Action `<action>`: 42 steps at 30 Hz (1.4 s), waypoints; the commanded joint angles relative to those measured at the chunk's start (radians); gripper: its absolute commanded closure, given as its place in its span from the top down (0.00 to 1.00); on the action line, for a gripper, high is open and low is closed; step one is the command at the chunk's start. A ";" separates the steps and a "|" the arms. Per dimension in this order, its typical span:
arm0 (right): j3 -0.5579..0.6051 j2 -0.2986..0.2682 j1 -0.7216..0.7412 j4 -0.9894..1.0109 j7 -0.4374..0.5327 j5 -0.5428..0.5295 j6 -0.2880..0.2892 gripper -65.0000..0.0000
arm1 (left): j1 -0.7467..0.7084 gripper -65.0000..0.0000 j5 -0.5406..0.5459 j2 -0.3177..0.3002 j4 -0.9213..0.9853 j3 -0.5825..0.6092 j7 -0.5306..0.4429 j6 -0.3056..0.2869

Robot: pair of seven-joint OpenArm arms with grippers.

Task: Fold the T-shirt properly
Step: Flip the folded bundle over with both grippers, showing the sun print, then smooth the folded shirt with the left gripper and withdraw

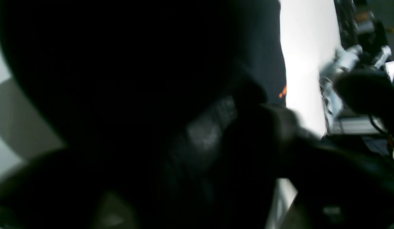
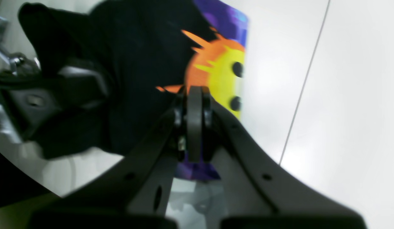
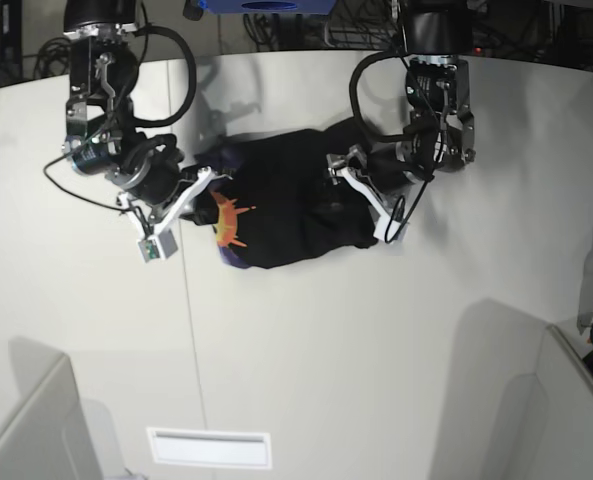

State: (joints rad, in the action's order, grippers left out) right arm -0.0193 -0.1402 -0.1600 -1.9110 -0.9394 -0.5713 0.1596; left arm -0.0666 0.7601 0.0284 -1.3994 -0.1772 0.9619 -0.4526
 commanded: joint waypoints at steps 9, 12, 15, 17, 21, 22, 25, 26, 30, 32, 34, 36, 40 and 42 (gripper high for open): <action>-0.215 0.001 -0.029 -0.058 0.023 -0.006 0.011 0.00 | 0.098 0.00 -0.037 -0.132 0.045 0.121 0.061 0.156; -0.273 0.001 -0.054 -0.057 0.018 -0.006 0.011 0.00 | 0.202 0.00 -0.037 -0.249 0.038 0.334 0.113 0.163; -0.282 -0.003 -0.077 -0.057 0.021 -0.006 0.011 0.00 | 0.339 0.00 -0.037 -0.341 0.032 0.601 0.139 0.162; -0.282 -0.005 -0.095 -0.055 0.023 -0.006 0.011 0.00 | 0.436 0.00 -0.037 -0.385 0.025 0.795 0.141 0.162; -0.282 0.001 -0.111 -0.055 0.023 -0.006 0.011 0.00 | 0.620 0.00 -0.038 -0.420 -0.044 1.128 0.133 0.162; -0.282 0.001 -0.112 -0.055 0.023 -0.006 0.011 0.00 | 0.658 0.00 -0.047 -0.420 -0.059 1.191 0.119 0.162; -0.282 0.003 -0.118 -0.055 0.018 -0.005 0.008 0.00 | 0.727 0.00 -0.166 -0.413 -0.111 1.336 0.061 0.162; -0.282 0.003 -0.125 -0.054 0.018 -0.005 0.004 0.00 | 0.735 0.00 -0.213 -0.411 -0.120 1.367 0.045 0.162; -0.282 0.003 -0.152 -0.051 0.021 0.001 0.002 0.00 | 0.730 0.00 -0.442 -0.342 -0.120 1.435 0.022 0.159; -0.282 0.003 -0.166 -0.051 0.021 0.003 0.002 0.00 | 0.712 0.00 -0.540 -0.315 -0.113 1.445 0.004 0.127; -0.282 0.003 -0.175 -0.049 0.021 0.003 0.001 0.00 | 0.681 0.00 -0.643 -0.305 -0.113 1.435 -0.064 0.048; -0.282 0.003 -0.191 -0.040 0.023 0.003 0.001 0.00 | 0.640 0.00 -0.749 -0.296 -0.113 1.399 -0.130 -0.008; -0.282 0.003 -0.201 -0.026 0.024 0.003 0.001 0.00 | 0.571 0.00 -0.930 -0.272 -0.107 1.344 -0.217 -0.119; -0.282 0.003 -0.203 -0.026 0.024 0.003 0.001 0.00 | 0.555 0.00 -0.989 -0.269 -0.090 1.332 -0.249 -0.162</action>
State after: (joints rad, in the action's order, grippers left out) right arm -0.2974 -0.1291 -0.3679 -1.9202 -0.9340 -0.5533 0.1635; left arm 0.4755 -0.2398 -0.2378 -1.4841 1.1595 0.7113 -0.6044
